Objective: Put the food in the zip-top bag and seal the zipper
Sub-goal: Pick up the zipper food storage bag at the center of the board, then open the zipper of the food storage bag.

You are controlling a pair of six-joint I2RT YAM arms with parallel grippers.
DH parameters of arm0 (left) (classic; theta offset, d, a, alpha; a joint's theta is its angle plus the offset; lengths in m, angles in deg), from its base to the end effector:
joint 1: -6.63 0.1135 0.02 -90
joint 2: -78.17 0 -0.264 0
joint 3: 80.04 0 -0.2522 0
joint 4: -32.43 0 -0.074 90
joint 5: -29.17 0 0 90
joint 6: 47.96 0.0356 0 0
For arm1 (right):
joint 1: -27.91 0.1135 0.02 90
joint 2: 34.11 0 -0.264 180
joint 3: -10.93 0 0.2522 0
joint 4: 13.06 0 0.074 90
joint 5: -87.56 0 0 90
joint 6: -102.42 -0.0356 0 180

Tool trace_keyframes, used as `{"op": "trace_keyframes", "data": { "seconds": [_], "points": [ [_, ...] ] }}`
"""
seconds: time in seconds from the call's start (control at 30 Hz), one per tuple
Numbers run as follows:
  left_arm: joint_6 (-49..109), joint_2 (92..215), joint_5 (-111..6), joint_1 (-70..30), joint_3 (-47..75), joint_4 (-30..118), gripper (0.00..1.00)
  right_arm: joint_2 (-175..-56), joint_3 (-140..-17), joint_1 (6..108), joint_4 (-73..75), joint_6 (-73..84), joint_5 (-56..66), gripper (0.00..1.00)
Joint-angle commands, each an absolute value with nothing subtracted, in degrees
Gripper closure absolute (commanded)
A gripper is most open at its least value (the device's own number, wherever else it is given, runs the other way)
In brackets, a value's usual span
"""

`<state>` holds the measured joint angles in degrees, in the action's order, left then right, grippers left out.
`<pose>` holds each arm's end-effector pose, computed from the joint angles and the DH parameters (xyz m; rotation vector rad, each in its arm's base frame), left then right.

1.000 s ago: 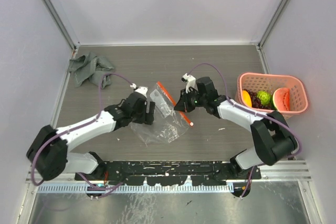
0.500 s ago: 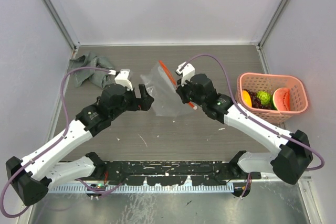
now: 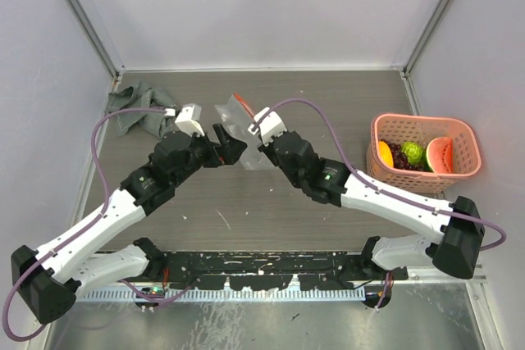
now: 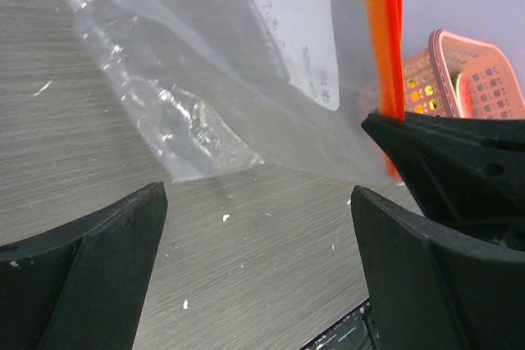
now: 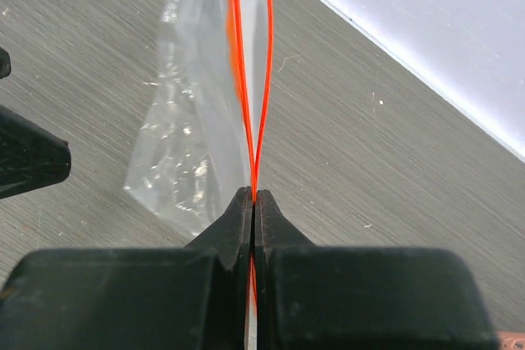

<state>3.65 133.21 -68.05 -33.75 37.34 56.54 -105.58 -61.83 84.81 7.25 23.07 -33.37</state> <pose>0.1732 -0.1414 0.3320 -0.0576 1.9412 -0.8241 0.1721 0.2305 0.3354 -0.7131 1.7118 0.0466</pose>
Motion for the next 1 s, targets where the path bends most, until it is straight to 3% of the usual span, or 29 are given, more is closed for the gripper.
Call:
{"op": "trace_keyframes", "data": {
  "seconds": [0.0,0.53,0.83,0.97],
  "points": [
    [-1.94,130.56,-69.0,-32.78,42.57,47.46,0.05,-106.42,-58.64,86.96,0.22,21.67,-38.79,1.0],
    [-10.56,118.0,-76.35,-32.57,55.28,42.79,0.06,-114.38,-56.98,98.31,-7.66,23.02,-48.94,1.0],
    [-11.63,120.97,-77.48,-32.58,54.92,40.05,0.09,-116.95,-57.42,99.95,-9.65,22.71,-48.9,0.99],
    [-11.46,122.37,-77.99,-32.61,54.9,39.14,0.16,-117.44,-57.68,100.53,-10.72,22.95,-49.94,0.99]
  ]
}}
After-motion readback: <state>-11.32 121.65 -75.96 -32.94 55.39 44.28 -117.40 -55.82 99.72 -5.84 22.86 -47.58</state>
